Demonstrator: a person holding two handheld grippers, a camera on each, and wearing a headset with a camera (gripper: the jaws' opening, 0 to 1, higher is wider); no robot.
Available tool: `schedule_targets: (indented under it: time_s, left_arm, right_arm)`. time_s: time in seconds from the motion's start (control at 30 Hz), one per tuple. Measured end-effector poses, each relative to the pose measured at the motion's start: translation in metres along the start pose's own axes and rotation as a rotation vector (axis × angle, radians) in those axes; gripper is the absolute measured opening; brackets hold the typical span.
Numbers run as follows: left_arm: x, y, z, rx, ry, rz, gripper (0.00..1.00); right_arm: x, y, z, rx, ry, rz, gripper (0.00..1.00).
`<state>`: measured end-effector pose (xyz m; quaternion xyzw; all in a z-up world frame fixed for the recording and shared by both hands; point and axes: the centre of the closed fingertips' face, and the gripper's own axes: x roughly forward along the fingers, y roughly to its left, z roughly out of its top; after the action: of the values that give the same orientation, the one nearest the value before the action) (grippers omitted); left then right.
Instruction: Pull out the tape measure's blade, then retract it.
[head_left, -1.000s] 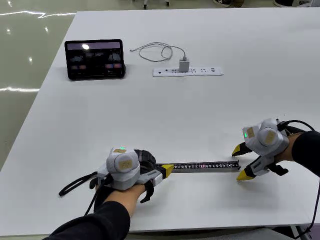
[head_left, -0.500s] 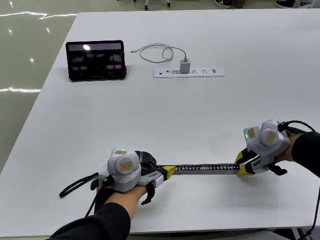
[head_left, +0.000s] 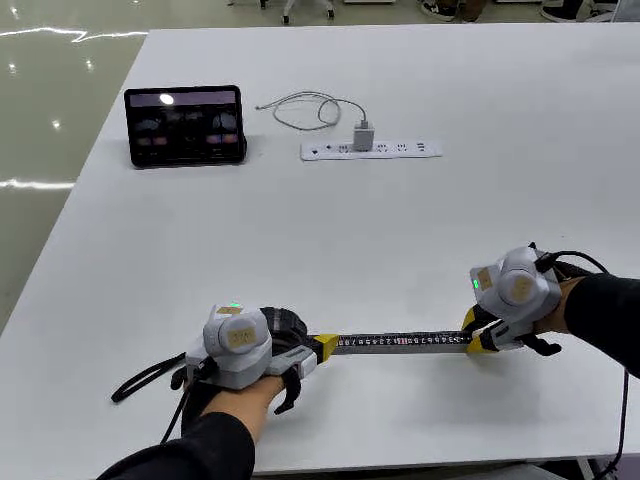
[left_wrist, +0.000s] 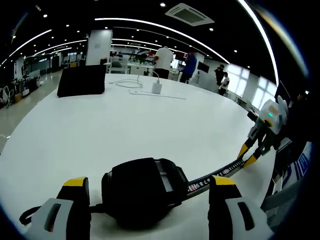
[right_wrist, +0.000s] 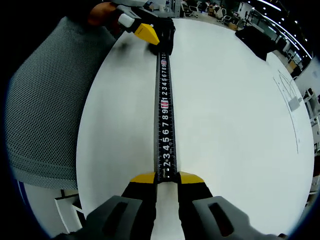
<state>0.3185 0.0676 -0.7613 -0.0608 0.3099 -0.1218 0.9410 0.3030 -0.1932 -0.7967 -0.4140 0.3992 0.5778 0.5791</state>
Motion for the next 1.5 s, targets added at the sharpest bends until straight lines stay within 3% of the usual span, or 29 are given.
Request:
schedule_targets:
  time_s: [0.13,0.2,0.27,0.37,0.47,0.6,0.67,0.9,1.17,1.5]
  left_arm:
    - [-0.0002,0.0026,0.0003,-0.01,-0.003,0.013,0.89]
    - [0.0,0.0024,0.0007,0.001,-0.003,0.02,0.87]
    - [-0.0001,0.0036,0.0016,0.001,-0.006,0.026,0.83]
    - [0.0011,0.0045,0.0011,0.006,-0.004,0.037,0.81]
    - [0.0013,0.0043,-0.001,0.027,0.007,0.045,0.74]
    - [0.0013,0.0054,0.0022,0.012,-0.001,0.047,0.69]
    - [0.001,0.0072,-0.0026,0.009,0.028,0.055,0.65]
    - [0.0012,0.0064,-0.0022,0.017,0.04,0.061,0.63]
    - [0.0012,0.0065,-0.0024,0.055,0.043,0.066,0.62]
    - [0.0011,0.0067,-0.002,0.043,0.042,0.06,0.62]
  right_arm:
    - [0.0009,-0.0034,0.0001,0.093,0.011,-0.007,0.11]
    - [0.0013,-0.0021,0.0003,0.084,0.024,-0.002,0.11]
    - [0.0014,-0.0019,-0.0006,0.021,0.063,0.001,0.1]
    - [0.0016,-0.0033,0.0004,0.063,0.073,0.016,0.1]
    - [0.0016,-0.0033,-0.0003,0.058,0.081,0.027,0.1]
    - [0.0011,-0.0027,-0.0007,0.055,0.087,0.03,0.1]
    - [0.0008,-0.0032,-0.0011,0.077,0.077,0.028,0.1]
    - [0.0017,-0.0036,-0.0015,0.085,0.093,0.026,0.11]
    - [0.0015,-0.0043,-0.0021,0.103,0.064,0.021,0.1]
    - [0.0022,-0.0039,-0.0004,0.111,0.059,0.015,0.11]
